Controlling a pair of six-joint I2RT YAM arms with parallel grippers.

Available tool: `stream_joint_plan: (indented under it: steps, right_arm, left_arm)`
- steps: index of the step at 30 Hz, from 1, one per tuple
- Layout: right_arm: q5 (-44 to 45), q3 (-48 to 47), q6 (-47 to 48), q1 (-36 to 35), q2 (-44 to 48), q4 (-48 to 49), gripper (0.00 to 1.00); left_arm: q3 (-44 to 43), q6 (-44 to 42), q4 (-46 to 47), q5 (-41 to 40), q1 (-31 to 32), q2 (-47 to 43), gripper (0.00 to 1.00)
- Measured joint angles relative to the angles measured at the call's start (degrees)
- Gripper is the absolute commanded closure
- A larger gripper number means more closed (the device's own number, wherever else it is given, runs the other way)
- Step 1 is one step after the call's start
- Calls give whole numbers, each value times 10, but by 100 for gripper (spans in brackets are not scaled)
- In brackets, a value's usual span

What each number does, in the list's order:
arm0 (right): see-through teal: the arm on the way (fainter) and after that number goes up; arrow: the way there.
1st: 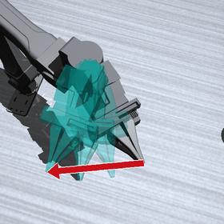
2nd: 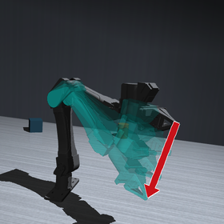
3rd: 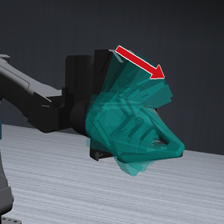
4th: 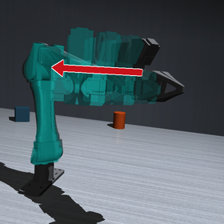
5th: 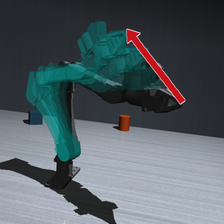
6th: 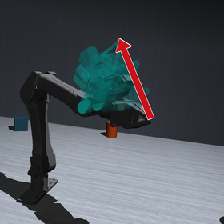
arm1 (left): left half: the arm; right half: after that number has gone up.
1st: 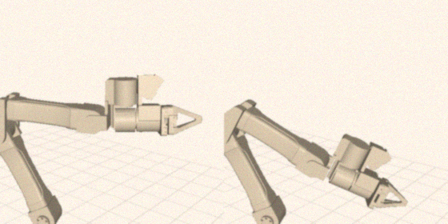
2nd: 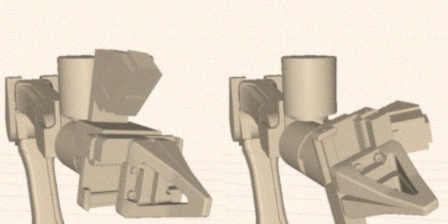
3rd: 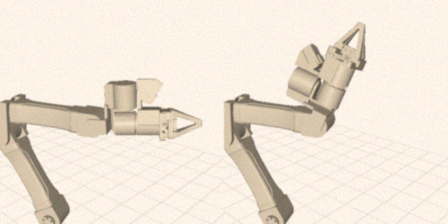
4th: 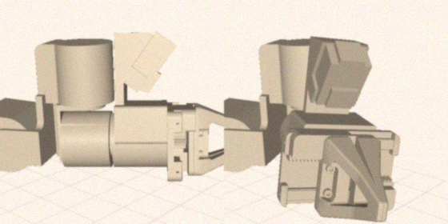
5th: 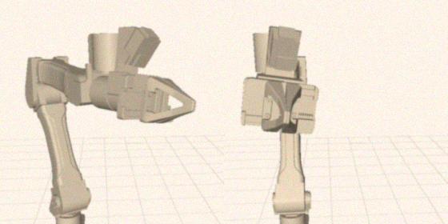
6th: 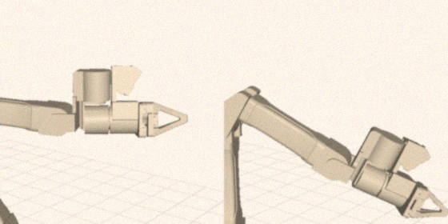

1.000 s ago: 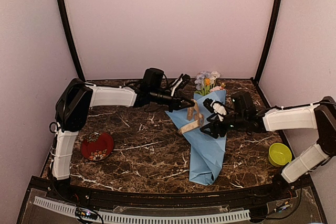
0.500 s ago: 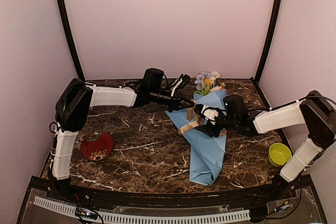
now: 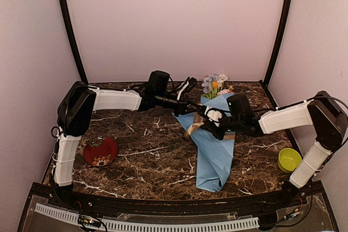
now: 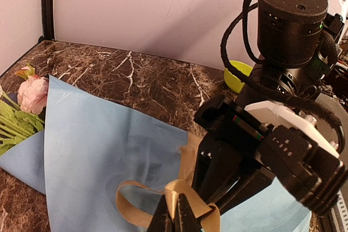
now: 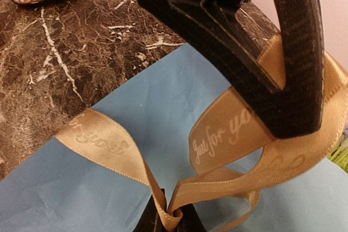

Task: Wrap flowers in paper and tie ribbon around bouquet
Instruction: Cross the ribbon over the folded bouquet.

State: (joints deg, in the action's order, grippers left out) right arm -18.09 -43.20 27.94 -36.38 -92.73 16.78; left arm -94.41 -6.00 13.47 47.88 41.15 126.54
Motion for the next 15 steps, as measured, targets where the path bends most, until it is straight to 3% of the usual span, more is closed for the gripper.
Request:
stream_joint_plan:
  steps: [6, 15]
  right_arm:
    - [-54, -39, -53, 7, 0, -75, 100]
    - [-217, -132, -250, 36, -29, -223, 100]
  left_arm:
    - [0, -5, -3, 1, 0, 0, 100]
    - [35, -23, -14, 1, 0, -2, 100]
